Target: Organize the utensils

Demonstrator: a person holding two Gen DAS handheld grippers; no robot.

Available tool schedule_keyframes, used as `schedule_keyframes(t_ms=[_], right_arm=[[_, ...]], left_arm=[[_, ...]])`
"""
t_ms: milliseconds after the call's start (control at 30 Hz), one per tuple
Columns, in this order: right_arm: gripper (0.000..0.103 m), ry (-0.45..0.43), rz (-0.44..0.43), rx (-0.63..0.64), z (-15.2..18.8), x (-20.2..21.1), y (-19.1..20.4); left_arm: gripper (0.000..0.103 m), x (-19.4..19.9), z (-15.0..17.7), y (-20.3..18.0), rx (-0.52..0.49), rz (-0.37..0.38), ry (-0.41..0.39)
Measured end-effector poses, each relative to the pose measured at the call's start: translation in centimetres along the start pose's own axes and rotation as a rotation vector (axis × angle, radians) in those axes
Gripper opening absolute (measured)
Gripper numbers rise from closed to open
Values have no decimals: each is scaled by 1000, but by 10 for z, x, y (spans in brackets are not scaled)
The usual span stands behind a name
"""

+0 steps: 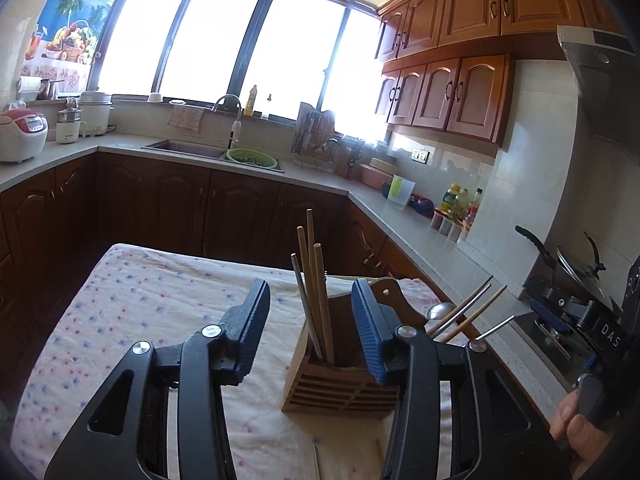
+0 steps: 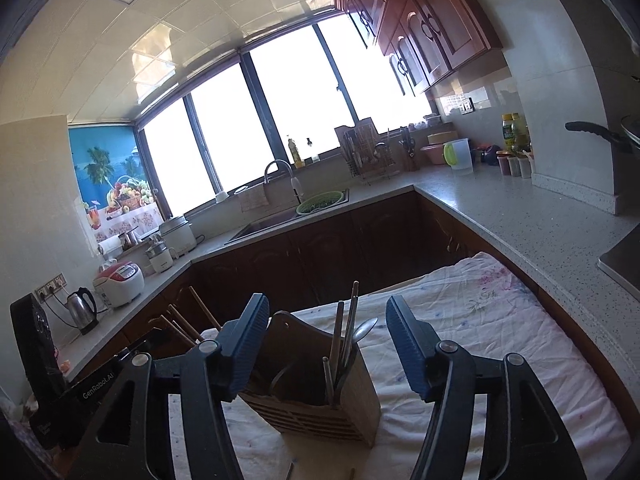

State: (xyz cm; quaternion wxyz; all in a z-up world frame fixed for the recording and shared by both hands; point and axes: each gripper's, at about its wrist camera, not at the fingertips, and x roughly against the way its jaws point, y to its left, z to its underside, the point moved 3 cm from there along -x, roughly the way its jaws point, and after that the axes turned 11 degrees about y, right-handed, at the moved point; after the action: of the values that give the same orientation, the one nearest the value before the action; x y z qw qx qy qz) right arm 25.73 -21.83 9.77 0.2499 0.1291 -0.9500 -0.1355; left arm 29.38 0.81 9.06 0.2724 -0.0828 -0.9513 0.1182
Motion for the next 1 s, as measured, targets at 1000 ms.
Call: schedule_keyframes(t_ms=[1000], right_arm=[[96, 111, -74, -56, 179, 81, -7]], left_arm=[[67, 104, 182, 55, 167, -90, 132]])
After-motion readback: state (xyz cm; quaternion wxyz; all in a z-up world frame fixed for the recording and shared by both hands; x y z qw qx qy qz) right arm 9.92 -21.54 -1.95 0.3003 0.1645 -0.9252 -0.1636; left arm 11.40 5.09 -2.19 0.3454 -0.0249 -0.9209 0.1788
